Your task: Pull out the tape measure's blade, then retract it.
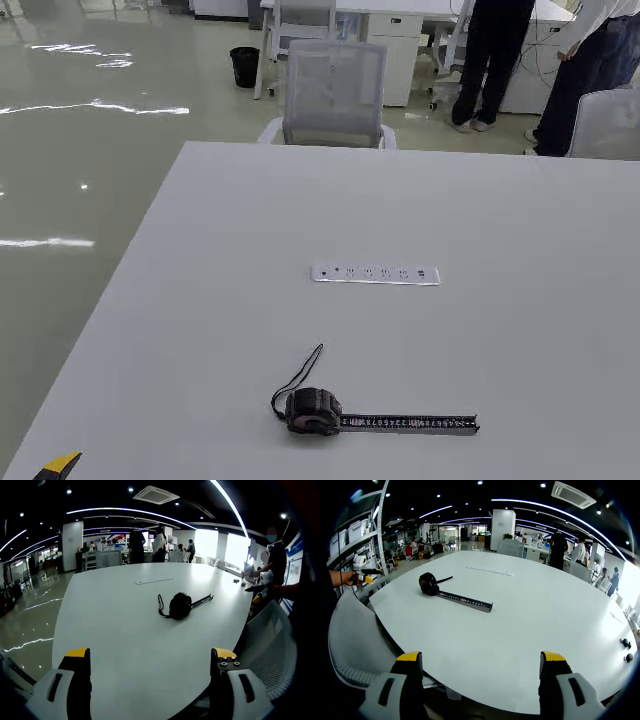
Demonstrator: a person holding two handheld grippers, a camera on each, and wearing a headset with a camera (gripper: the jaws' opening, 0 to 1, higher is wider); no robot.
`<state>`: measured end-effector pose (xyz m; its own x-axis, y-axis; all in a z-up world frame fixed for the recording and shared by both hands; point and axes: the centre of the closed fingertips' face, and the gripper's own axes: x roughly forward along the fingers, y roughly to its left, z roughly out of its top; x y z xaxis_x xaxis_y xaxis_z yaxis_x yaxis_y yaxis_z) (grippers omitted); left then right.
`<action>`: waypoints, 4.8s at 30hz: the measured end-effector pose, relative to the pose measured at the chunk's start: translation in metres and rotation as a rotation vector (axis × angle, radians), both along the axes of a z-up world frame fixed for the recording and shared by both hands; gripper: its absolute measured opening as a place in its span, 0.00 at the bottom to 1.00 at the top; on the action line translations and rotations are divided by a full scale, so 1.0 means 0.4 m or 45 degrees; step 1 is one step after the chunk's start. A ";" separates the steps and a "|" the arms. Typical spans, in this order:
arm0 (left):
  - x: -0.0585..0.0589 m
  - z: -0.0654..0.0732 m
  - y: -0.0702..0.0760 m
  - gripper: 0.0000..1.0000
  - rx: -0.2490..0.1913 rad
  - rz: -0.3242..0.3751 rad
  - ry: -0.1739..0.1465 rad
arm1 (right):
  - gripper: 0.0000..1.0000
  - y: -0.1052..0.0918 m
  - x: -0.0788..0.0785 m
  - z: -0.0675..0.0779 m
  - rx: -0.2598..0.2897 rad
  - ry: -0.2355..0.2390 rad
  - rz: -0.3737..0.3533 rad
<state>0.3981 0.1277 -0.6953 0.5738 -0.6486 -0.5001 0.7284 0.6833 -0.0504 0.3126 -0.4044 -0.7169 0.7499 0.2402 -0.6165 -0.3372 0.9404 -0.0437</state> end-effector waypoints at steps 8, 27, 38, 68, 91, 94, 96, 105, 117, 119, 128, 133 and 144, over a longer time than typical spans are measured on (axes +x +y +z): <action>-0.005 -0.002 -0.007 0.99 0.004 -0.009 0.008 | 0.98 0.009 -0.002 -0.003 0.021 0.010 -0.003; 0.048 0.018 -0.090 0.99 -0.017 -0.039 0.035 | 1.00 0.020 0.000 -0.023 -0.025 0.039 0.062; 0.126 -0.002 -0.169 0.99 -0.027 0.112 0.103 | 0.97 0.024 0.070 -0.006 -0.054 0.005 0.132; 0.170 -0.025 -0.452 0.99 0.005 0.073 0.145 | 0.90 0.081 0.247 -0.038 -0.093 0.012 0.405; 0.240 -0.075 -0.549 0.99 0.119 0.005 0.076 | 0.92 0.070 0.384 -0.060 -0.189 0.050 0.488; 0.256 -0.070 -0.555 0.99 0.102 0.030 0.064 | 0.92 0.066 0.399 -0.067 -0.205 0.059 0.506; 0.261 -0.070 -0.565 0.99 0.087 0.039 0.067 | 0.91 0.061 0.411 -0.067 -0.215 0.066 0.514; 0.285 -0.089 -0.600 0.99 0.078 0.099 0.064 | 0.90 0.069 0.452 -0.085 -0.247 0.090 0.579; 0.336 -0.147 -0.571 0.99 0.016 0.370 0.190 | 0.87 0.096 0.469 -0.138 -0.289 0.165 0.709; 0.340 -0.151 -0.574 0.99 0.016 0.385 0.195 | 0.86 0.099 0.469 -0.146 -0.294 0.177 0.732; 0.350 -0.184 -0.574 0.90 0.012 0.465 0.234 | 0.79 0.111 0.482 -0.157 -0.289 0.195 0.773; 0.353 -0.197 -0.565 0.82 0.016 0.484 0.258 | 0.71 0.123 0.483 -0.172 -0.290 0.222 0.822; 0.349 -0.223 -0.567 0.74 0.030 0.464 0.309 | 0.48 0.137 0.473 -0.202 -0.309 0.295 0.914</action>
